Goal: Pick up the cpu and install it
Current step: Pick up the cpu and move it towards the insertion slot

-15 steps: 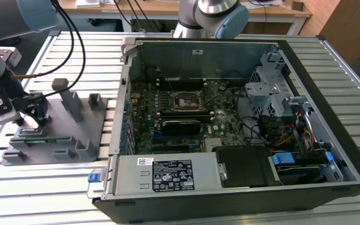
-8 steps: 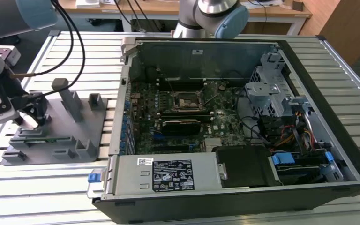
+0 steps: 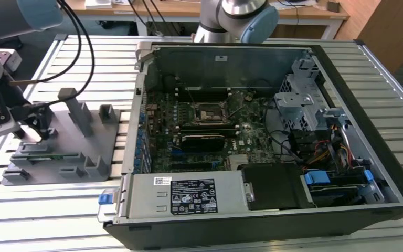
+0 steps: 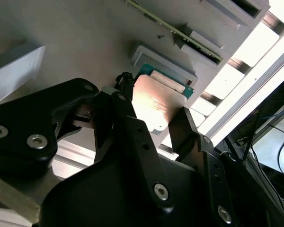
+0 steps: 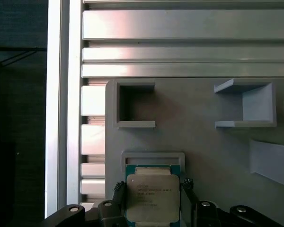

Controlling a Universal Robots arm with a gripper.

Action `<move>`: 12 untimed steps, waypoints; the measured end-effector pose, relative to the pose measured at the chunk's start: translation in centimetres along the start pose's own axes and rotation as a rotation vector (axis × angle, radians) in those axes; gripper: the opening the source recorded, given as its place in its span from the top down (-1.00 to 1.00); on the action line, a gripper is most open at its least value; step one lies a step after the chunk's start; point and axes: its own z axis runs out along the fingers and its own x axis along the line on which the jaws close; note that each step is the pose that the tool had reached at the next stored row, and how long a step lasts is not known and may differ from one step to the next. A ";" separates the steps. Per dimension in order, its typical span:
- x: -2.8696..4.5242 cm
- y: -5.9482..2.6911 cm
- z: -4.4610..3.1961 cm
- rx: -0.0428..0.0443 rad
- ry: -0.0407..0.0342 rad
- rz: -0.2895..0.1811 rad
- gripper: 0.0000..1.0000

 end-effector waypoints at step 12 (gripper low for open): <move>0.01 0.03 -0.74 -0.0001 -0.0002 0.000 -0.08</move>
